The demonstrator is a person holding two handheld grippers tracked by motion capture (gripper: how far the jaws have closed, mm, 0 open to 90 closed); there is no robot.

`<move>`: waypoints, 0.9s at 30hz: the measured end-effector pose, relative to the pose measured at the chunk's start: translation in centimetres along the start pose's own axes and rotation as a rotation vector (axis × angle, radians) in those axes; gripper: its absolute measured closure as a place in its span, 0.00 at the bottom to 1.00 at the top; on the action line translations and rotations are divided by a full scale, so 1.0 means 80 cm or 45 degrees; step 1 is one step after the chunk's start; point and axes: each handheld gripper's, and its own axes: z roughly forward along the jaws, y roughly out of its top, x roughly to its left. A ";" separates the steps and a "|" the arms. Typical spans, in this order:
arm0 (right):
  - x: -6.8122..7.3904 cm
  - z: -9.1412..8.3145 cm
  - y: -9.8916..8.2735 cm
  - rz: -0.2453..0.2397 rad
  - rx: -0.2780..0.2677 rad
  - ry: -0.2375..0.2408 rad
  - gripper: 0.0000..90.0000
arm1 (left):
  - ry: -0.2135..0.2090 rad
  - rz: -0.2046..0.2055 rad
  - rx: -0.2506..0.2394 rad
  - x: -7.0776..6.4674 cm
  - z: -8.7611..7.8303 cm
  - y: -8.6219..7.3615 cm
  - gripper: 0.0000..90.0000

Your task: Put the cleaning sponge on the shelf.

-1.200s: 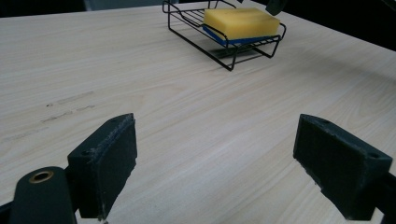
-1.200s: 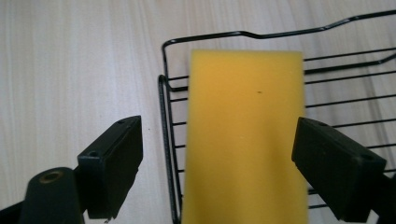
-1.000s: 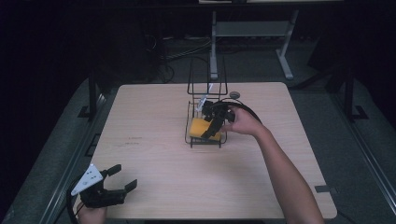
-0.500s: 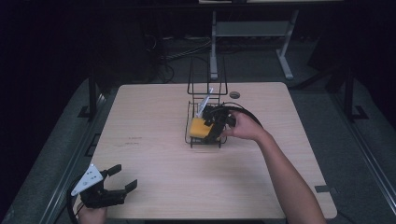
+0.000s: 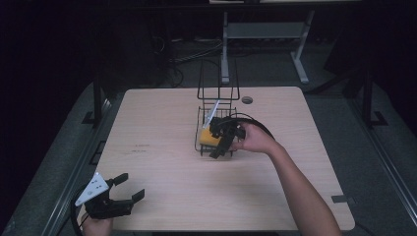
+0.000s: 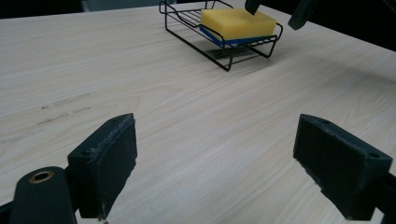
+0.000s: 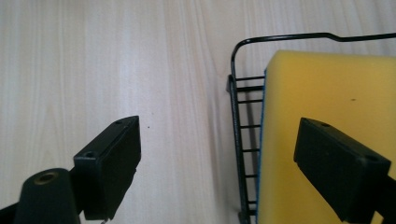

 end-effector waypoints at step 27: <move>0.034 -0.001 -0.037 0.004 -0.012 -0.020 0.16 | 0.006 0.001 0.001 0.000 -0.001 -0.001 0.14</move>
